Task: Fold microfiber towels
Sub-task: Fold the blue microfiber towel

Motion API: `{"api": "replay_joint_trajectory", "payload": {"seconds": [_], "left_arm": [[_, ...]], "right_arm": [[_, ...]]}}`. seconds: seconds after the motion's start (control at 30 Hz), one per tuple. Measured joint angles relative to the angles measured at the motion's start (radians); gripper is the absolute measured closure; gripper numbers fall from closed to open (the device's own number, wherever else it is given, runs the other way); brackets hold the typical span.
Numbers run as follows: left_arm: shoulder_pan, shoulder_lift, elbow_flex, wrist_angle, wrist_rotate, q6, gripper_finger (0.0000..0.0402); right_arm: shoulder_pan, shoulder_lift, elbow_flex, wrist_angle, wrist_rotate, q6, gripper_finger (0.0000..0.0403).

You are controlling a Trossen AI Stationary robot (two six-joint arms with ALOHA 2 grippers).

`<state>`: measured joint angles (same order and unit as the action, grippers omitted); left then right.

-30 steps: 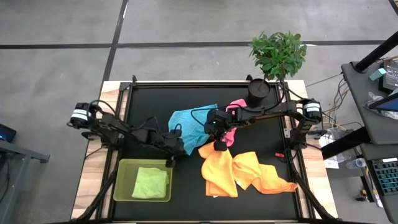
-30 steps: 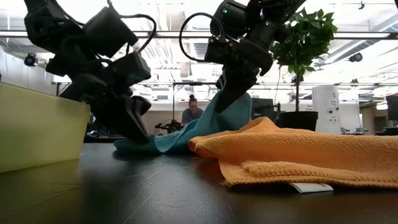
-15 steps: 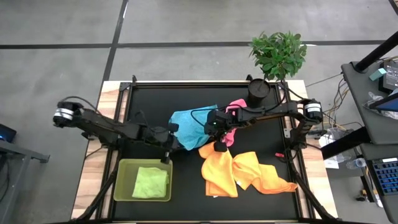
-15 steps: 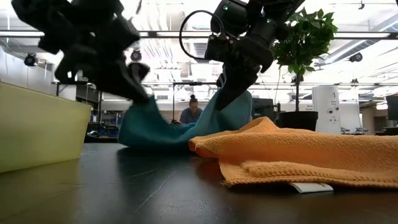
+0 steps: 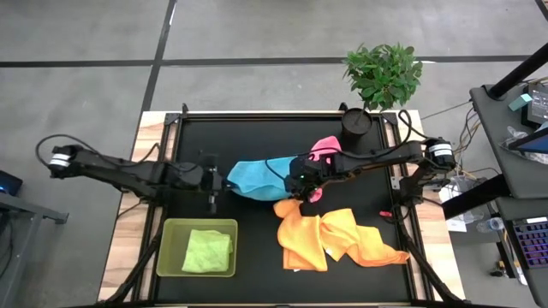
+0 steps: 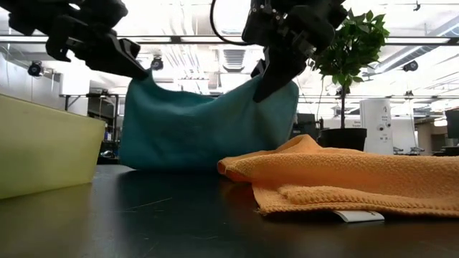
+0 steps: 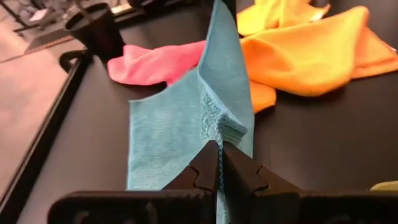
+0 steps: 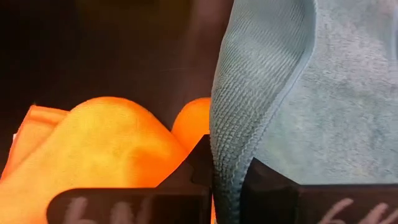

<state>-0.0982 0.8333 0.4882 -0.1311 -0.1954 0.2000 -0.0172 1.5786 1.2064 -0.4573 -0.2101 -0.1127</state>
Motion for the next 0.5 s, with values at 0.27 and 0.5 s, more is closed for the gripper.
{"api": "replay_joint_trajectory", "payload": {"seconds": [0.27, 0.5], "left_arm": [[0.004, 0.001, -0.021, -0.032, -0.084, -0.063, 0.0402], [0.096, 0.078, -0.053, -0.034, -0.154, -0.085, 0.0402]], "right_arm": [[-0.015, 0.011, -0.001, 0.050, 0.001, -0.026, 0.0394], [-0.063, 0.062, -0.001, 0.110, 0.001, -0.041, 0.0394]]}}
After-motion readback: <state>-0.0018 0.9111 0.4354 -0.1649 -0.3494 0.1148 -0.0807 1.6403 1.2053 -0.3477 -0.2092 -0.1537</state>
